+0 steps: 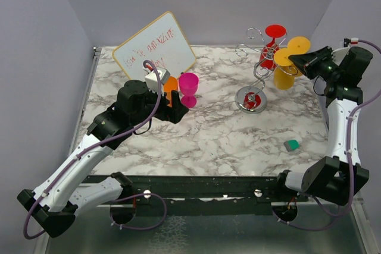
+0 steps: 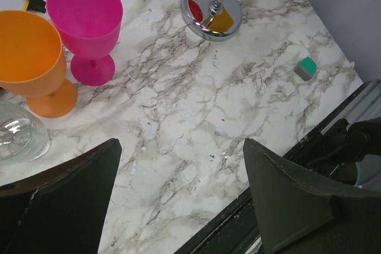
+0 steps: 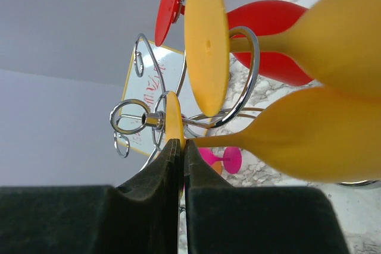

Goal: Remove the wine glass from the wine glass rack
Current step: Pick up the wine glass from the wine rack.

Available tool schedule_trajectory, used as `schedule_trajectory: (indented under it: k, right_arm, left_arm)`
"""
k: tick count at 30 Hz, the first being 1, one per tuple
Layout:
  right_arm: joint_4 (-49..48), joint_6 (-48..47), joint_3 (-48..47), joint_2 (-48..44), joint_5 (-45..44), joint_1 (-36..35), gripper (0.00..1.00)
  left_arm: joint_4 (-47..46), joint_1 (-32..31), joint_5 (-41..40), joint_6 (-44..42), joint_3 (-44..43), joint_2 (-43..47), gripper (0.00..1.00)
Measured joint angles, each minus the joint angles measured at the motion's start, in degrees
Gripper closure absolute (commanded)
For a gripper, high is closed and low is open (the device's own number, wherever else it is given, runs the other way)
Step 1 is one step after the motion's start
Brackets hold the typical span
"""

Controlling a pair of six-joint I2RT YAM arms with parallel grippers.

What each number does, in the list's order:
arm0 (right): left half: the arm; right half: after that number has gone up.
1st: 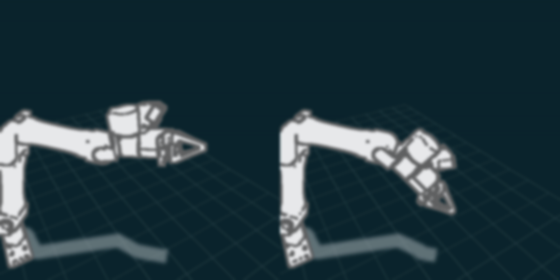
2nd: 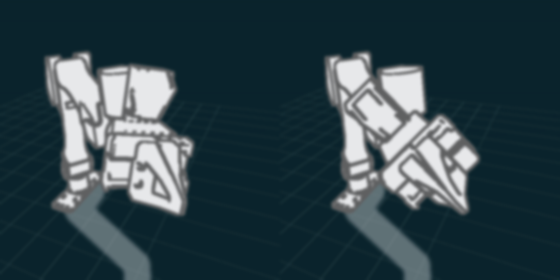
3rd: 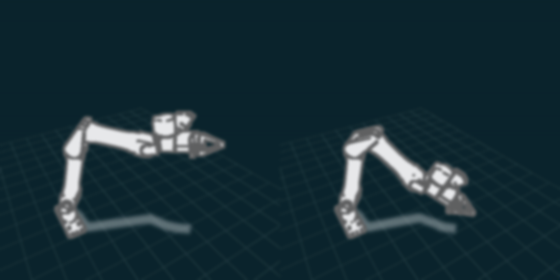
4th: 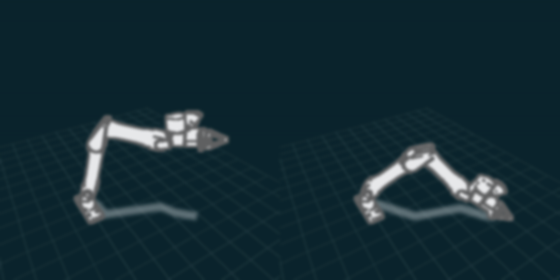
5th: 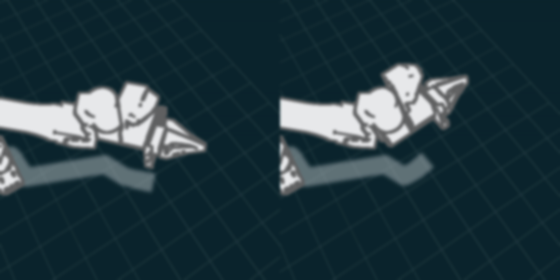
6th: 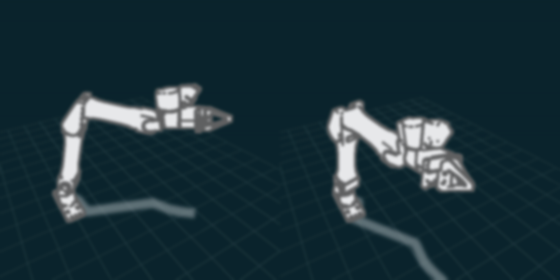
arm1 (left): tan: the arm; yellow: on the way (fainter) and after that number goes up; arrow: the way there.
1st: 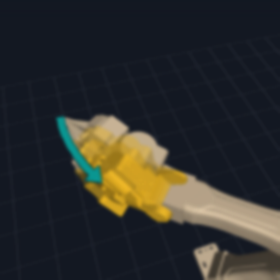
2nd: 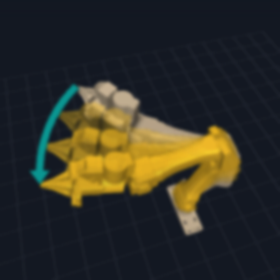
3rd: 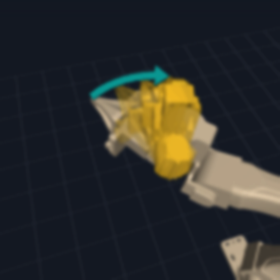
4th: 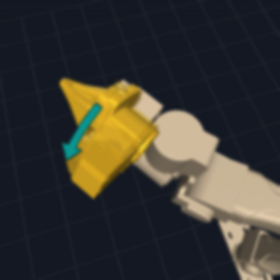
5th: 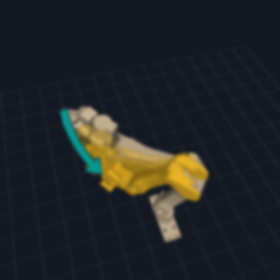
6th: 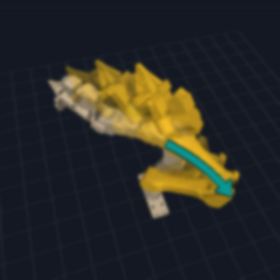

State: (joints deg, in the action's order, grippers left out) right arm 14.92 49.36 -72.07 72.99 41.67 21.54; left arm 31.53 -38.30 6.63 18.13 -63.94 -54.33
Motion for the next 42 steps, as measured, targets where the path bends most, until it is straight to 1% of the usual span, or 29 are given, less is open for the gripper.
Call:
schedule_trajectory:
  k: [1, 4, 22, 30, 36, 42]
  right_arm:
    - [-0.44, 0.39, 0.02, -0.13, 0.09, 0.22, 0.97]
    - [-1.20, 1.62, 0.55, -0.61, 0.81, 0.81, 0.99]
    - [-2.25, 7.58, 1.97, -2.45, 4.81, 3.30, 0.99]
    - [-2.78, 8.20, 1.84, -4.13, 5.16, 3.91, 0.99]
    - [0.31, 6.34, -0.31, -5.29, 4.52, 4.09, 0.99]
    - [6.93, 2.23, -4.02, -7.65, 1.22, 4.09, 0.99]
  left_arm:
    - [0.02, 0.00, -0.04, 0.00, 0.00, 0.00, 0.15]
    - [0.26, 0.00, -0.17, 0.00, 0.00, 0.00, 0.15]
    - [0.96, 0.00, -0.70, -0.02, 0.00, 0.50, 0.15]
    - [0.98, 0.00, -0.72, 0.00, 0.00, 0.55, 0.15]
    - [1.09, 0.00, -0.90, -0.04, 0.00, 0.72, 0.15]
    - [1.18, 0.00, -1.09, -0.13, 0.00, 0.92, 0.15]
